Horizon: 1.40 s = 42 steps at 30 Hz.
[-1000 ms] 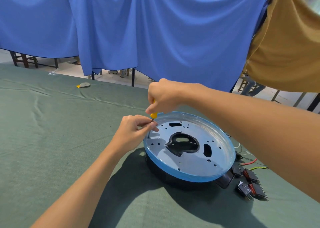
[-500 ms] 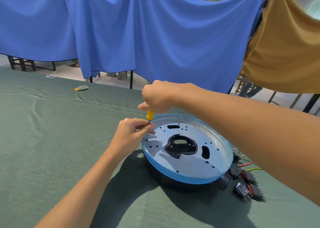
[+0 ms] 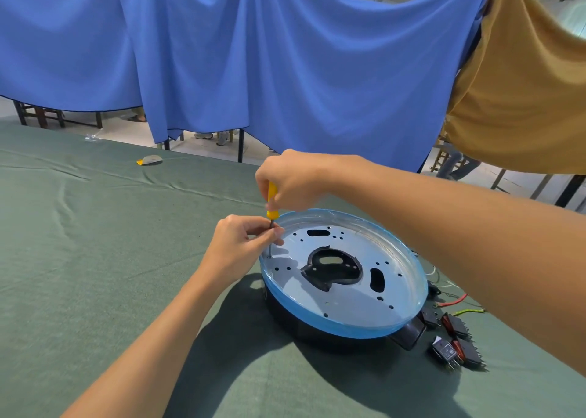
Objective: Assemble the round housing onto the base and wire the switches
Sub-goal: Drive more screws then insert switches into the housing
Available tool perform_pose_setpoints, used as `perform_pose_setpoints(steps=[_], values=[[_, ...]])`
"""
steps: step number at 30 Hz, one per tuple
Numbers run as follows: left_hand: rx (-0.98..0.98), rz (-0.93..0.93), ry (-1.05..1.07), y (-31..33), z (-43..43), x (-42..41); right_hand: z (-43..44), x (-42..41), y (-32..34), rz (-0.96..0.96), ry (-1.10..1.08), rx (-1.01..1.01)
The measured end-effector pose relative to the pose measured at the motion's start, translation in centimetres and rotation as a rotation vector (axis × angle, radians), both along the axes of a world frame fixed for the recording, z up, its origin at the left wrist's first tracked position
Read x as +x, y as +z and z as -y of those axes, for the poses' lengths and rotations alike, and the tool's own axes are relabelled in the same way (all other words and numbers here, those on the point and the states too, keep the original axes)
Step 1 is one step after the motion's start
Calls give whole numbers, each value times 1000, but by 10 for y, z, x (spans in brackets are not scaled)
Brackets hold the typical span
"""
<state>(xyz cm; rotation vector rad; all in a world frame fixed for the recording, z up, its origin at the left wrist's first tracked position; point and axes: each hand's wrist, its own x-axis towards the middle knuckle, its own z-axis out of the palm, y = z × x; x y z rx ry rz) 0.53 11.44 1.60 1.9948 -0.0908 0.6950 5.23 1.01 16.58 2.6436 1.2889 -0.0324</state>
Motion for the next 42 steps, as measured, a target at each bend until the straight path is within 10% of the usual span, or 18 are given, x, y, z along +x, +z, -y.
perform_pose_setpoints(steps=[33, 42], values=[[-27, 5, -27, -3, 2, 0, -12, -13, 0, 10, -88, -107], [-67, -21, -18, -4, 1, 0, -4, -22, 3, 352, 302, -178]])
